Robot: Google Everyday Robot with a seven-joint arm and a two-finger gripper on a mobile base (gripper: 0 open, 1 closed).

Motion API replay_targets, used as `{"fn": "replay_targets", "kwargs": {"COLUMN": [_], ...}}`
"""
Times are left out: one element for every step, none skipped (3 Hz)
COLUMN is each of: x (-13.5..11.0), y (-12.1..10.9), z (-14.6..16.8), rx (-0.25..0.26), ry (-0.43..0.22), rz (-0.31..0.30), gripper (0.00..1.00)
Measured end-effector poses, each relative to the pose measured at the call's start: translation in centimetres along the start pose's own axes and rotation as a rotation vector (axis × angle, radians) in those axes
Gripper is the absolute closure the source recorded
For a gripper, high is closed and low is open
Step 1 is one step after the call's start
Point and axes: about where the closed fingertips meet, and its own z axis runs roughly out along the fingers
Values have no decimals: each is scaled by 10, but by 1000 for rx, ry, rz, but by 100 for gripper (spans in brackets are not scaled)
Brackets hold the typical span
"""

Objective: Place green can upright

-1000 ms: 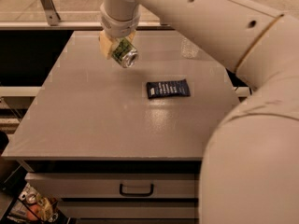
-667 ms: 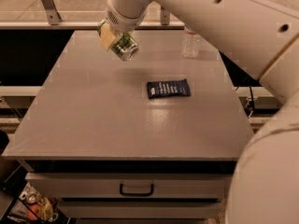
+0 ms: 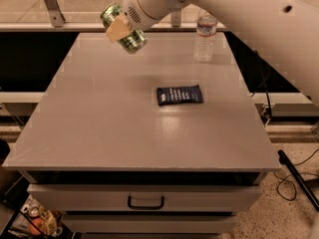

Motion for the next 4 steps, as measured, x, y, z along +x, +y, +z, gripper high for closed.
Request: {"fn": "replay_targets", "kwargs": {"x": [-3, -7, -13, -20], "y": [13, 27, 40, 54], "z": [-4, -2, 1, 7], "rx": [-56, -114, -161, -199], "ry": [-152, -282, -372, -427], "rz": [-35, -58, -84, -100], "gripper": [100, 100, 100, 100]}}
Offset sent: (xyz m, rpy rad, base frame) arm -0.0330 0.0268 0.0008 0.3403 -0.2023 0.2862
